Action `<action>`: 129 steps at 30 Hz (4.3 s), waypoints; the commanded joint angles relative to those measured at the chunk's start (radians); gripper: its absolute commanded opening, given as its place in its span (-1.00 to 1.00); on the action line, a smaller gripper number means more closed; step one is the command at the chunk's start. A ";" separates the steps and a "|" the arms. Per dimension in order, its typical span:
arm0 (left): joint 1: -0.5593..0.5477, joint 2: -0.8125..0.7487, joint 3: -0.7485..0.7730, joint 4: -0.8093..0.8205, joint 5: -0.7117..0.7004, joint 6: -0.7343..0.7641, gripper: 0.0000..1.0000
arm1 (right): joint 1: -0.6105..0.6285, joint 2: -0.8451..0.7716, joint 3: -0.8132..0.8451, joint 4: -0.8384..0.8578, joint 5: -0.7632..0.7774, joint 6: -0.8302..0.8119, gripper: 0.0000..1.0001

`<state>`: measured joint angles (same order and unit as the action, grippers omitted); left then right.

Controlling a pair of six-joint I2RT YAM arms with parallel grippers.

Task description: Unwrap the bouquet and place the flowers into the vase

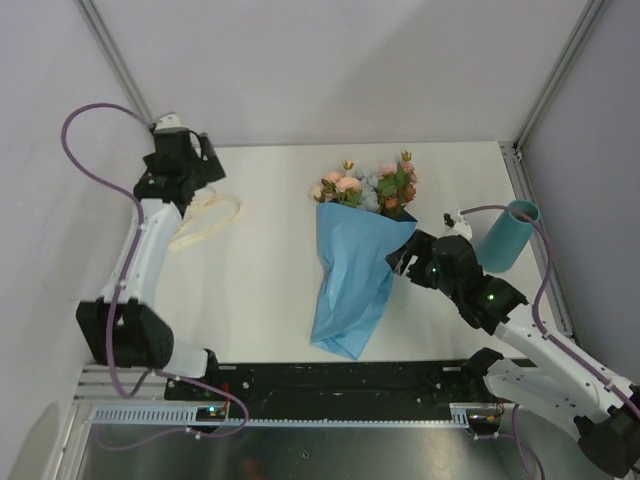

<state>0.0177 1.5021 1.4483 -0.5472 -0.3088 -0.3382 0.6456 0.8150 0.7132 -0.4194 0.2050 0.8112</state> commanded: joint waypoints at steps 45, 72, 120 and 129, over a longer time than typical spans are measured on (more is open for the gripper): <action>-0.323 -0.602 -0.551 -0.077 0.192 0.050 0.92 | 0.398 0.945 0.453 0.715 -0.133 -0.272 0.83; -0.325 -0.725 -0.604 0.037 0.492 0.127 0.99 | 0.473 0.526 0.369 0.336 0.098 -0.333 0.90; -0.341 -0.323 -0.491 -0.017 0.226 -0.086 -0.99 | 0.310 1.147 0.472 0.623 0.726 -0.510 -0.49; -0.317 -0.108 -0.332 0.012 0.147 -0.156 -1.00 | 0.128 1.139 0.502 0.644 0.456 -0.558 -0.94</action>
<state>-0.3058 1.3281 1.0321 -0.5735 -0.1146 -0.4313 0.8440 1.9751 1.1648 0.2070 0.8005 0.2523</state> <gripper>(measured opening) 0.005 0.055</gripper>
